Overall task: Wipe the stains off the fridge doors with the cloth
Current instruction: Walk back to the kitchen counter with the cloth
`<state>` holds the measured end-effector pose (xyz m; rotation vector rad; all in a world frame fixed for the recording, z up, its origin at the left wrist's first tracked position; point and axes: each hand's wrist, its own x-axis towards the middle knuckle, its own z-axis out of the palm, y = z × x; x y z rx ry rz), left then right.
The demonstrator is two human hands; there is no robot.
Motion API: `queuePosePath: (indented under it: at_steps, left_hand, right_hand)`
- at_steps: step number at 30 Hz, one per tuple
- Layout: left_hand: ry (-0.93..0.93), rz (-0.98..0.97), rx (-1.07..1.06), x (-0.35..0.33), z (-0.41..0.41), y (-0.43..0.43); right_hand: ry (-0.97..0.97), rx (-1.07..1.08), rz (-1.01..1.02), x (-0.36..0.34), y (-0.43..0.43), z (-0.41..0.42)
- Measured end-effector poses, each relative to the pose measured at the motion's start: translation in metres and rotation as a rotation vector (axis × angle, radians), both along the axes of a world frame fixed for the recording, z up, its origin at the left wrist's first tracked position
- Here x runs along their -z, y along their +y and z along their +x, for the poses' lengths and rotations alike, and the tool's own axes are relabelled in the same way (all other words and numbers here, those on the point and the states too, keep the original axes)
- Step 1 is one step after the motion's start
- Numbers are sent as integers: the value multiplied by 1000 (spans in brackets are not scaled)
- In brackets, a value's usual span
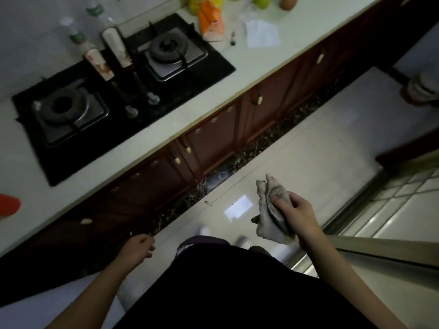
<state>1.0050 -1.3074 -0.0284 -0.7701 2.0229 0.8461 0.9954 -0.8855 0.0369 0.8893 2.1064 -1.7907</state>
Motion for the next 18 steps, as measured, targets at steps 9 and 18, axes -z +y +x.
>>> queuePosePath:
  at_steps: [9, 18]
  left_hand:
    - [-19, 31, 327, 34, -161, 117]
    - [206, 176, 975, -6, -342, 394]
  right_hand:
    - [-37, 283, 12, 13, 101, -31]
    - [-63, 611, 123, -1, 205, -69]
